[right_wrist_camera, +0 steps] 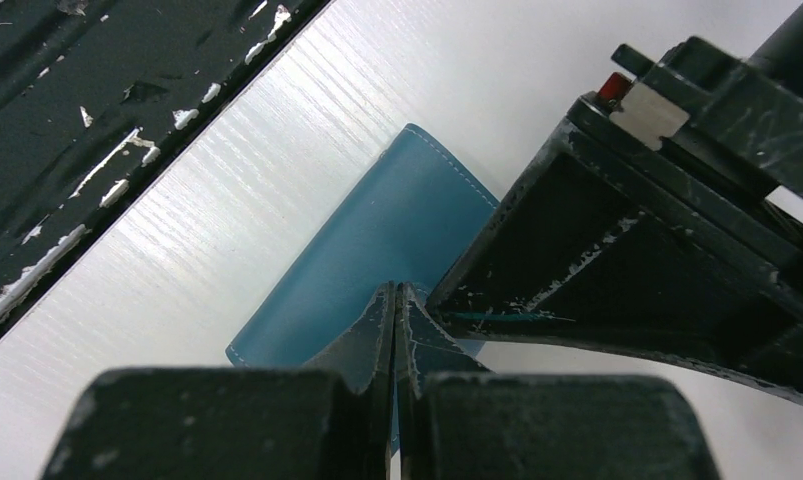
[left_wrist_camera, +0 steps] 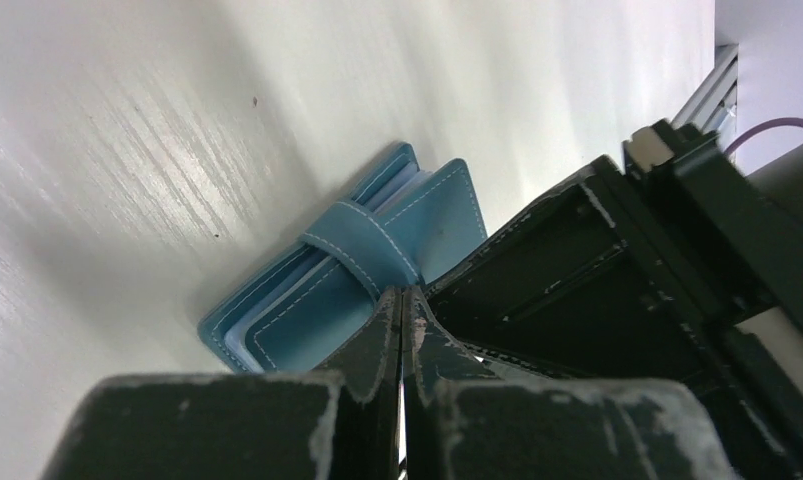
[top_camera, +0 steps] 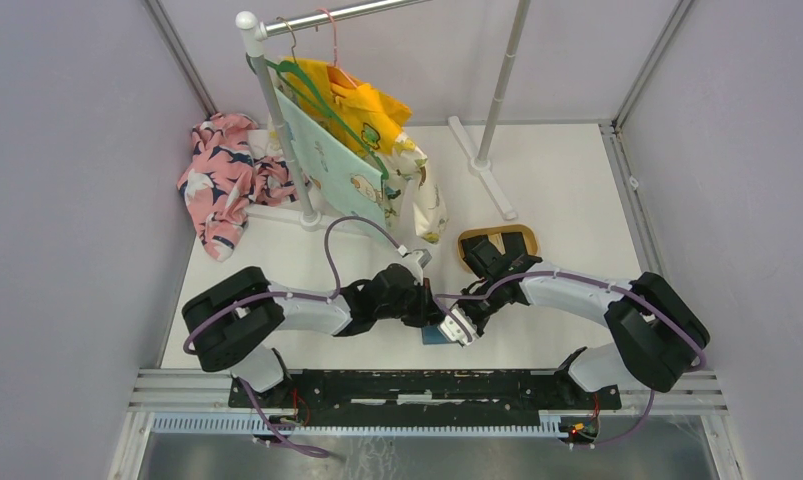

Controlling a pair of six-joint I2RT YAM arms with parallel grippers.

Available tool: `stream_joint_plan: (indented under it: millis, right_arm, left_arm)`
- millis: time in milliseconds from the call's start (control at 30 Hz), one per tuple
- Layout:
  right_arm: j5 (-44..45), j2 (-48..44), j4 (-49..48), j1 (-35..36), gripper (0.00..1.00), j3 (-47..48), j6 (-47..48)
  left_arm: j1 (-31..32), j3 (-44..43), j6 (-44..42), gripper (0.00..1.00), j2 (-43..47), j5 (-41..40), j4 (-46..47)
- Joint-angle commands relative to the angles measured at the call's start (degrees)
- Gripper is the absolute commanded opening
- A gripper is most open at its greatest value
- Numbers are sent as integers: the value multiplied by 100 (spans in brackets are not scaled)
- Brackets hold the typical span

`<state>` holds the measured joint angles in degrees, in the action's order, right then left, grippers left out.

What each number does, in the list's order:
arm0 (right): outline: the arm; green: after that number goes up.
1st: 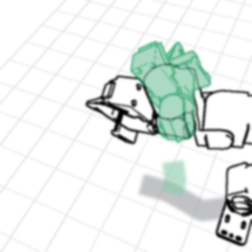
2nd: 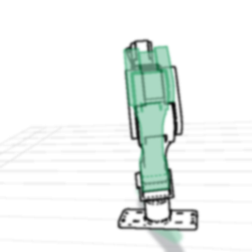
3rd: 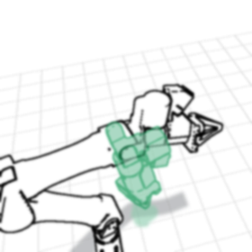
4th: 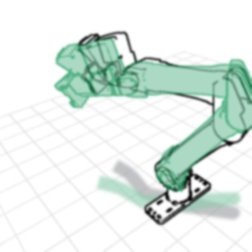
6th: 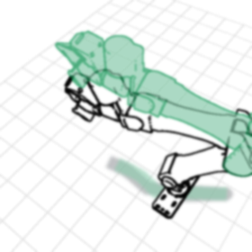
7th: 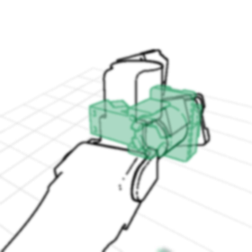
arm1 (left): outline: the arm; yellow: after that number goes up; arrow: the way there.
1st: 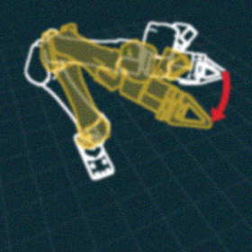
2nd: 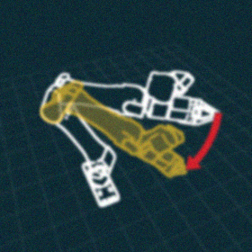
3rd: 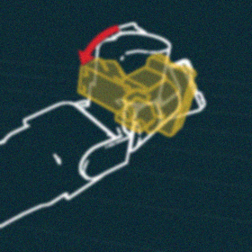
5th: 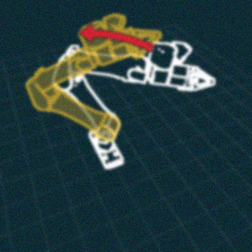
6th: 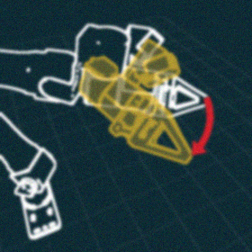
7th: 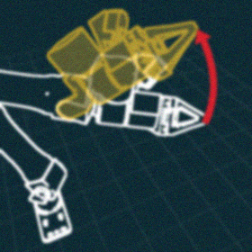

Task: Put the credit cards into the card holder
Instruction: Close the card holder at the center of the board.

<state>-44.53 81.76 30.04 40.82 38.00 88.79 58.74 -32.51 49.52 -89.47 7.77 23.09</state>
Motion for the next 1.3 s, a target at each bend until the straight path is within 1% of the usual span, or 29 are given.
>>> stream_joint_plan:
  millis: [0,167,433,467,667,900,1033,1067,1133,1200,1267]
  right_arm:
    - [862,310,1222,-26,0,-315,-282]
    - [888,315,1215,-22,0,-303,-295]
    - [1018,331,1211,-26,0,-284,-373]
    - [1052,345,1222,-22,0,-261,-414]
    - [1077,511,1448,-34,0,-71,-521]
    - [1043,511,1443,-120,0,7,-643]
    - [713,360,1497,-161,0,140,-621]
    - [615,302,1536,-175,5,187,-580]
    - [372,131,1607,-186,20,229,-482]
    - [10,-61,1912,-283,31,356,-181]
    - [-380,-193,2465,-482,38,563,278]
  left_arm:
    - [1,108,-276,2,-325,0,-14]
    - [4,140,-330,2,-603,-220,-201]
    - [150,-43,-577,2,-782,-753,-1094]
    - [183,-58,-594,2,-815,-925,-1209]
    - [381,-137,-727,2,-1053,-1246,-1726]
    - [484,155,-671,2,-1245,-1399,-1896]
    - [483,328,-595,2,-1318,-1404,-1769]
    - [495,328,-585,2,-1337,-1389,-1743]
    - [492,297,-584,2,-1342,-1373,-1729]
    - [489,254,-584,2,-1253,-1357,-1748]
    - [489,172,-579,2,-1074,-1318,-1819]
